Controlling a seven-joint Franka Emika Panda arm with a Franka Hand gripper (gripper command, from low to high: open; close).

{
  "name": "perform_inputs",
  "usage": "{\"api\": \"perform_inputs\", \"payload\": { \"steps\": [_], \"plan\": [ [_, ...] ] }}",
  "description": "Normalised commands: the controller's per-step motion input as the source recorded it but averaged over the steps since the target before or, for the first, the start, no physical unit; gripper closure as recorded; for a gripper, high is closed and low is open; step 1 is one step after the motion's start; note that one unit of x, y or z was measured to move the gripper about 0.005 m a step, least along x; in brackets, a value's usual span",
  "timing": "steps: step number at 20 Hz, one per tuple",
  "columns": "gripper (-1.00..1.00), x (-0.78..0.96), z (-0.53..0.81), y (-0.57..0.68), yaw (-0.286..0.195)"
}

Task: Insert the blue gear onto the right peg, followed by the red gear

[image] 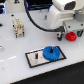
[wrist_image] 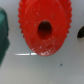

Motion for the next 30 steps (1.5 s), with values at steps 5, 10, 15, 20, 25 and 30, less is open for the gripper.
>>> {"api": "perform_inputs", "payload": {
  "steps": [5,10,15,20,25,30],
  "plan": [
    [1.0,0.01,-0.02,0.04,0.0],
    [1.0,0.04,0.26,0.05,0.0],
    [1.0,0.21,0.55,-0.04,0.0],
    [1.0,0.38,0.53,-0.21,0.0],
    [1.0,0.47,0.44,-0.32,0.0],
    [1.0,0.51,0.46,-0.44,0.0]
  ]
}}
